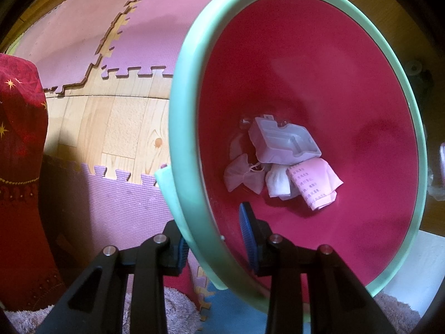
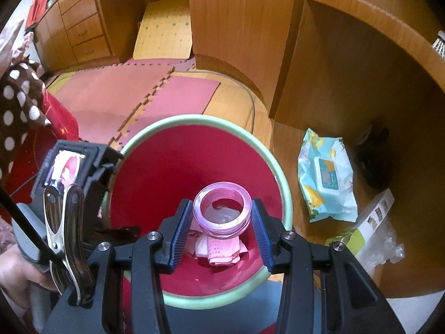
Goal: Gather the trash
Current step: 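Lift the pink tape roll with the right tool and carry it over the bucket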
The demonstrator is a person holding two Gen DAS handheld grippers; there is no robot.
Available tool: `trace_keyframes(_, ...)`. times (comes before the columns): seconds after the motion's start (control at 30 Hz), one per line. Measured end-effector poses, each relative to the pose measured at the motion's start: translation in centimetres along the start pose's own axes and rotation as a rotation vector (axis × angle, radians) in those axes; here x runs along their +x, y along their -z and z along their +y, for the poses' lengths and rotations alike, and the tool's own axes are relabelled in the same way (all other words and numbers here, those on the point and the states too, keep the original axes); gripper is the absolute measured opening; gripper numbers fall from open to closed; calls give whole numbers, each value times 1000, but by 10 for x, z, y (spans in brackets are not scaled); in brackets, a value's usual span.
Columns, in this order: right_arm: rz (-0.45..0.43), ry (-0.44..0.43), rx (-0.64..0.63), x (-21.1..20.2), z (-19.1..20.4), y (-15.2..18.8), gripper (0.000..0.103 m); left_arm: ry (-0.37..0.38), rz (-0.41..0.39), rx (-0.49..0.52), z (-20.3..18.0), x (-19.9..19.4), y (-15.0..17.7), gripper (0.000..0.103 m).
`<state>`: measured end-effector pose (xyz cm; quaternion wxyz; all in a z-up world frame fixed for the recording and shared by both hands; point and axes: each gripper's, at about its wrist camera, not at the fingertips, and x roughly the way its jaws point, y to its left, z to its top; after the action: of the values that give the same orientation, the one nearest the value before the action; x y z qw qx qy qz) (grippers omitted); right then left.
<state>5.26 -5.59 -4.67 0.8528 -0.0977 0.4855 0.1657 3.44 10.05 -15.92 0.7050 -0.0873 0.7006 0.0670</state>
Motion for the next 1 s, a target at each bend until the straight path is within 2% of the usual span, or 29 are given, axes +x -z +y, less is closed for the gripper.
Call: trace_keyframes(1.0, 203, 16, -87, 63, 15, 33, 44, 2, 1, 0, 1, -1, -1, 35)
